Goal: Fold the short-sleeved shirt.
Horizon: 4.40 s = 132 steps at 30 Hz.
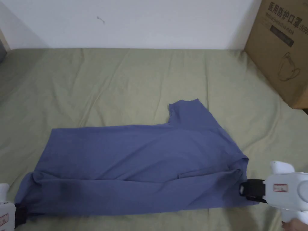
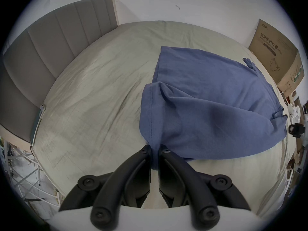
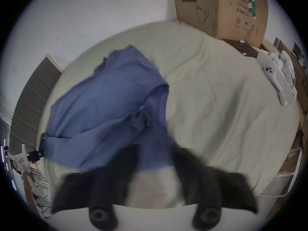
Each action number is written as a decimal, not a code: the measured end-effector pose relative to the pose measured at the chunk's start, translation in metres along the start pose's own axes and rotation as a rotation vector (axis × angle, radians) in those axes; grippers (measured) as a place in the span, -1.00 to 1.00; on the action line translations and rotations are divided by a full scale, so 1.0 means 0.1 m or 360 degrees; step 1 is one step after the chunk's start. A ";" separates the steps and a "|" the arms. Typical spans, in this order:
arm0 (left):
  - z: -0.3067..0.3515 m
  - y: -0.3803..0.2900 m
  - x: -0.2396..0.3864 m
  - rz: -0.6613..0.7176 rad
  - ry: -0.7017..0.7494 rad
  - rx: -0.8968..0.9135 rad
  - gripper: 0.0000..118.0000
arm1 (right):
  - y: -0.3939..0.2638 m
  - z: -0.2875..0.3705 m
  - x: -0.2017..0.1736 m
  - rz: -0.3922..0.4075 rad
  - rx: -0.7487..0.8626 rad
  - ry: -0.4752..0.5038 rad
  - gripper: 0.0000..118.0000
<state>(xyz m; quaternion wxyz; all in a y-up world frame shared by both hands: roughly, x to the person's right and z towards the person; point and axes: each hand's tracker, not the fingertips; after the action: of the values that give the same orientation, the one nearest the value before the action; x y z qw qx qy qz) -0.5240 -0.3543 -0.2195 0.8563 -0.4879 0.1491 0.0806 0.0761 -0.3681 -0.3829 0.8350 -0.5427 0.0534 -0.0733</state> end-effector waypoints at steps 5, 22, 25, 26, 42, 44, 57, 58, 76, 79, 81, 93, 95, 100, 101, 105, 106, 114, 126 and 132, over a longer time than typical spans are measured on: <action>0.02 -0.01 0.00 -0.0013 -0.0007 -0.0004 -0.89 | -0.17 -0.17 -0.03 0.0041 -0.0051 -0.0077 -0.12; 0.71 -0.50 -0.12 -0.0146 0.0027 0.0004 -0.89 | -0.88 0.91 0.22 -0.0077 -0.0004 0.0001 -0.86; 0.70 -0.78 -0.15 -0.0192 0.0061 -0.0052 -0.89 | -1.27 0.86 0.27 -0.0088 -0.0089 -0.0043 -0.86; 0.67 -0.85 -0.17 -0.0181 0.0056 -0.0064 -0.88 | -1.37 0.83 0.27 -0.0097 -0.0106 -0.0040 -0.86; 1.14 -0.43 0.14 0.0016 -0.0066 0.0406 -0.99 | -0.96 1.28 -0.01 -0.0025 0.0306 -0.0004 -0.93; 1.07 -0.41 0.29 0.0008 -0.0067 0.0364 -1.00 | -0.94 1.15 -0.08 -0.0038 0.0293 0.0008 -0.99; 0.55 0.03 0.54 -0.0100 -0.0115 0.0244 -1.00 | 0.66 0.51 -0.34 0.0056 0.0302 0.0118 0.35; 0.51 0.05 0.57 -0.0110 -0.0113 0.0228 -1.00 | 0.83 0.33 -0.37 0.0099 0.0273 0.0106 0.35; 0.32 0.19 0.58 -0.0137 -0.0066 0.0113 -1.00 | 1.12 -0.60 -0.61 0.0345 -0.0017 -0.0065 -0.94; 0.31 0.40 0.47 -0.0081 -0.0101 0.0146 -1.00 | 1.12 -0.51 -0.62 0.0362 -0.0003 -0.0043 -0.94; 0.26 0.60 0.42 -0.0024 -0.0049 0.0247 -0.46 | 1.15 -0.49 -0.61 0.0362 0.0007 -0.0046 -0.94; -1.11 1.67 0.15 0.0176 0.0003 -0.0153 0.48 | 1.16 -0.64 -0.62 0.0351 -0.0043 -0.0061 -0.94; -1.34 1.60 0.14 0.0238 0.0003 -0.0224 0.26 | 1.15 -0.66 -0.62 0.0333 -0.0046 -0.0052 -0.94; -1.13 1.57 0.28 0.0042 0.0118 -0.0072 -0.97 | 1.18 -0.62 -0.62 0.0314 -0.0051 -0.0045 -0.94; -1.10 1.58 0.29 0.0065 0.0113 -0.0082 -0.97 | 1.18 -0.59 -0.62 0.0312 -0.0043 -0.0032 -0.94; -0.76 1.59 0.16 0.0120 -0.0044 -0.0029 -0.97 | 1.20 -0.32 -0.56 0.0237 0.0017 0.0049 -0.94; -0.62 1.58 0.13 0.0125 -0.0047 0.0005 -0.97 | 1.19 -0.23 -0.54 0.0234 0.0046 0.0086 -0.94; 0.49 1.29 -0.04 0.0060 -0.0113 0.0256 -0.97 | 0.85 0.78 -0.40 0.0258 0.0226 0.0214 -0.94; 1.10 -0.22 -0.42 0.0087 -0.0065 0.0169 -0.96 | -0.98 1.46 -0.11 0.0286 0.0086 0.0196 -0.94; 0.70 -0.69 -0.39 0.0144 -0.0026 -0.0076 0.09 | -1.54 0.89 0.04 0.0214 0.0014 0.0029 -0.34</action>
<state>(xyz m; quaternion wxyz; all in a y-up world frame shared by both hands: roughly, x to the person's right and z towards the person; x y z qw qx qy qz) -0.5293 -0.3292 -0.1170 0.8411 -0.5003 0.1619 0.1267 0.0851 -0.3503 -0.2058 0.8400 -0.5334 0.0971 -0.0221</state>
